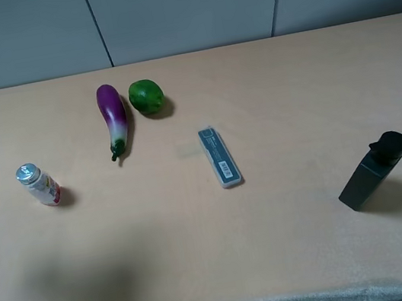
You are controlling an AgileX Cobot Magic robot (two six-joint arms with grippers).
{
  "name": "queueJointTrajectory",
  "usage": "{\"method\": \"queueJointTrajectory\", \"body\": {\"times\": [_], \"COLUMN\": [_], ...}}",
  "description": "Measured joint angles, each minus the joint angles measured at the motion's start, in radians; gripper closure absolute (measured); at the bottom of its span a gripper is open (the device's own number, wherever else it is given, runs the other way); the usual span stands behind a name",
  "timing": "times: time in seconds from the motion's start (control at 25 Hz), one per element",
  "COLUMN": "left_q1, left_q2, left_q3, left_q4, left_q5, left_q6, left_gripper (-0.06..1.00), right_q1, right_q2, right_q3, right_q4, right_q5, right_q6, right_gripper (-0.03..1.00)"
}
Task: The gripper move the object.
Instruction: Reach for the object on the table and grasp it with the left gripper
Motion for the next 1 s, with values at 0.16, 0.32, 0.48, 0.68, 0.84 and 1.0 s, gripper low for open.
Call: {"method": "queueJointTrajectory", "body": {"times": [0.16, 0.32, 0.48, 0.68, 0.84, 1.0], "left_q1": [0.000, 0.000, 0.000, 0.000, -0.005, -0.036], "left_q2": [0.082, 0.158, 0.231, 0.329, 0.404, 0.468], "left_q3": [0.000, 0.000, 0.000, 0.000, 0.000, 0.000], "left_q4": [-0.003, -0.003, -0.009, -0.049, -0.068, -0.068], "left_q5": [-0.030, -0.063, -0.106, -0.164, -0.202, -0.250], "left_q6": [0.005, 0.013, 0.030, 0.078, 0.096, 0.099], "left_gripper": [-0.03, -0.03, -0.03, -0.03, -0.03, -0.03], "right_q1": [0.000, 0.000, 0.000, 0.000, 0.000, 0.000], "right_q2": [0.000, 0.000, 0.000, 0.000, 0.000, 0.000], "right_q3": [0.000, 0.000, 0.000, 0.000, 0.000, 0.000], "right_q4": [0.000, 0.000, 0.000, 0.000, 0.000, 0.000], "right_q5": [0.000, 0.000, 0.000, 0.000, 0.000, 0.000], "right_q6": [0.000, 0.000, 0.000, 0.000, 0.000, 0.000], "right_gripper": [0.28, 0.28, 0.28, 0.28, 0.28, 0.28]}}
